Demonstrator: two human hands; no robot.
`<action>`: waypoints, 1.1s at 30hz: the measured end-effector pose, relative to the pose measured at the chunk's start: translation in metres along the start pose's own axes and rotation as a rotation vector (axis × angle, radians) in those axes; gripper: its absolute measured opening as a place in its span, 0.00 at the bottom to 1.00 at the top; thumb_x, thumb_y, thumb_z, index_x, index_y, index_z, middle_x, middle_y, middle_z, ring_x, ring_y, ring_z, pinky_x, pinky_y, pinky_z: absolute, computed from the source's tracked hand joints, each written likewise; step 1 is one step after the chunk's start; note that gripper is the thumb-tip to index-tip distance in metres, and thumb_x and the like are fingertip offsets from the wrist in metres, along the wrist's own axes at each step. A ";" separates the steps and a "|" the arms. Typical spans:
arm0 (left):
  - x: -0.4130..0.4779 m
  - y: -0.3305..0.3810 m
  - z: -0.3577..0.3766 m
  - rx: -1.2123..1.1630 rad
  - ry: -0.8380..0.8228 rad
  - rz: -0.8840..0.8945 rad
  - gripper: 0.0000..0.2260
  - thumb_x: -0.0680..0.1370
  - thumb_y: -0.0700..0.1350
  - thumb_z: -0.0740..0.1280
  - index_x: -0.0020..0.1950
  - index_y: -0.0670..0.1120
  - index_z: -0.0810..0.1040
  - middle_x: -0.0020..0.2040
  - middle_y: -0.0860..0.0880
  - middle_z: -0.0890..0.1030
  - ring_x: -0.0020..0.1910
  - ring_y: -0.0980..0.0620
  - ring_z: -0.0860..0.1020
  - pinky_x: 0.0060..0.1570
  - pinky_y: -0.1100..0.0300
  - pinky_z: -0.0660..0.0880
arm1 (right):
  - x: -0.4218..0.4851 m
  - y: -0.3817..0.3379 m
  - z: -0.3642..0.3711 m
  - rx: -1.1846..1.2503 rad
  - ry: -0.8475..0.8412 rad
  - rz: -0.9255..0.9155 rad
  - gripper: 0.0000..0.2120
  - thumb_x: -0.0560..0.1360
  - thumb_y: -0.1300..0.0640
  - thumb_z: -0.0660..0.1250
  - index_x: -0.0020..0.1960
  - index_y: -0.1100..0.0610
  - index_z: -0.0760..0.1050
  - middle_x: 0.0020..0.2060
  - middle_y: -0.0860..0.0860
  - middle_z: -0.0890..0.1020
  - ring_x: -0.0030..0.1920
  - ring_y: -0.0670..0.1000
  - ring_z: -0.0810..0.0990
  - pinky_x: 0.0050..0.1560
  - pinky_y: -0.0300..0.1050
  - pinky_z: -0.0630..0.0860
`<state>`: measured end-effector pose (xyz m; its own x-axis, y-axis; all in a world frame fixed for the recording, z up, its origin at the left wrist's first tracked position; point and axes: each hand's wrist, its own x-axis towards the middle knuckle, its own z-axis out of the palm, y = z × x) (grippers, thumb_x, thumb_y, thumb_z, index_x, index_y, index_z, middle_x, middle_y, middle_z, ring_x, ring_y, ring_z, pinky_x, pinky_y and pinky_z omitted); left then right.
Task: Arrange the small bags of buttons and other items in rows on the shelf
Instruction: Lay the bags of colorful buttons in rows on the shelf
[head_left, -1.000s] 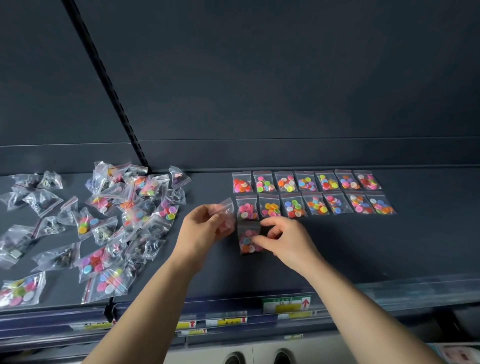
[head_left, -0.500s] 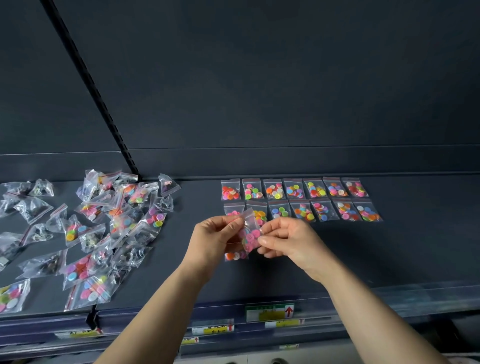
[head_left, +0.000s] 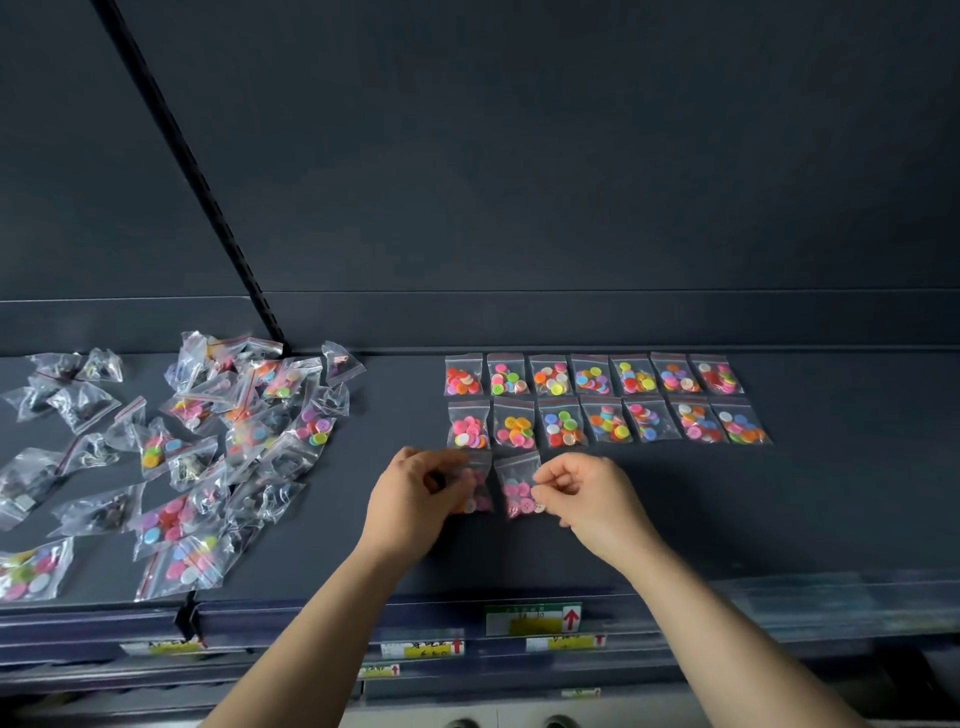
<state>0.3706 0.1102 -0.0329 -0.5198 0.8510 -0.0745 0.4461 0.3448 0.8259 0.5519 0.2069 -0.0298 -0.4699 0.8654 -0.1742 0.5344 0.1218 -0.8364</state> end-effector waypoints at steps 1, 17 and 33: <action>-0.001 0.000 0.000 0.074 -0.007 0.028 0.10 0.73 0.47 0.73 0.53 0.55 0.82 0.49 0.53 0.76 0.40 0.58 0.75 0.43 0.66 0.73 | 0.000 0.001 0.001 -0.065 0.023 -0.037 0.02 0.72 0.59 0.72 0.44 0.53 0.81 0.39 0.46 0.81 0.35 0.43 0.79 0.34 0.32 0.74; 0.003 -0.003 0.002 0.240 -0.074 0.109 0.13 0.73 0.51 0.73 0.57 0.55 0.82 0.52 0.54 0.75 0.48 0.54 0.75 0.48 0.61 0.73 | 0.002 0.002 0.010 -0.428 -0.022 -0.199 0.20 0.76 0.45 0.66 0.67 0.48 0.74 0.51 0.42 0.69 0.43 0.44 0.74 0.43 0.37 0.71; -0.027 0.003 -0.036 -0.117 0.287 -0.049 0.08 0.76 0.45 0.69 0.55 0.49 0.81 0.42 0.54 0.82 0.38 0.60 0.79 0.38 0.73 0.72 | 0.013 -0.030 0.010 -0.109 0.127 -0.215 0.14 0.78 0.50 0.64 0.62 0.51 0.77 0.44 0.46 0.78 0.42 0.43 0.76 0.40 0.33 0.73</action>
<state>0.3594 0.0739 -0.0081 -0.7303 0.6825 0.0311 0.3373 0.3205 0.8852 0.5229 0.2096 -0.0124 -0.4931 0.8669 0.0737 0.5076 0.3555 -0.7848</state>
